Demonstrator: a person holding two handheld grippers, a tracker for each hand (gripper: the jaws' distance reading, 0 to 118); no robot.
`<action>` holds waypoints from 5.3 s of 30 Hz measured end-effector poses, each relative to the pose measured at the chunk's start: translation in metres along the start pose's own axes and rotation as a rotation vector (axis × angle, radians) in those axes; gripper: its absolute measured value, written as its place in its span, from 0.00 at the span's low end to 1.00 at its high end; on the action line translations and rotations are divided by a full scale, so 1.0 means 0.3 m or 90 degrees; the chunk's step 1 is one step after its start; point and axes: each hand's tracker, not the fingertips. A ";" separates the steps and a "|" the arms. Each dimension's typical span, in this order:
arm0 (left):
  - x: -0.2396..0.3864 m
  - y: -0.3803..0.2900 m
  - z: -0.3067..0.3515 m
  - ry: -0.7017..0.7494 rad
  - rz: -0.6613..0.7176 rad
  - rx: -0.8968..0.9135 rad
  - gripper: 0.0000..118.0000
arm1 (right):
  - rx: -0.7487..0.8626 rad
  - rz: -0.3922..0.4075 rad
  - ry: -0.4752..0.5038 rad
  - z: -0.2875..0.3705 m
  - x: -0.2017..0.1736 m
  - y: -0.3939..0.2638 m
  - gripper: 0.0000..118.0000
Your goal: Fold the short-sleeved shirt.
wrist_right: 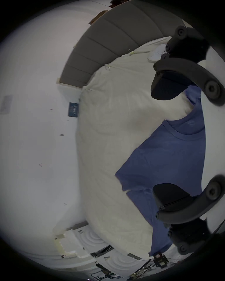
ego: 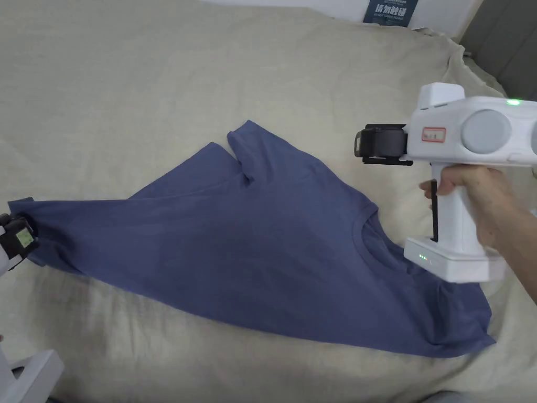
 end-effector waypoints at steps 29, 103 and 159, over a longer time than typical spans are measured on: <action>-0.035 -0.036 -0.173 0.079 0.047 -0.069 0.00 | -0.205 -0.026 0.034 -0.675 -0.040 0.048 0.01; 1.076 1.358 -0.659 0.072 -0.251 0.341 0.00 | 0.436 -0.087 -0.220 0.092 0.291 1.222 0.00; -0.095 -0.222 0.077 0.031 -0.069 -0.100 0.97 | -0.110 -0.065 -0.057 0.271 0.349 -0.850 0.90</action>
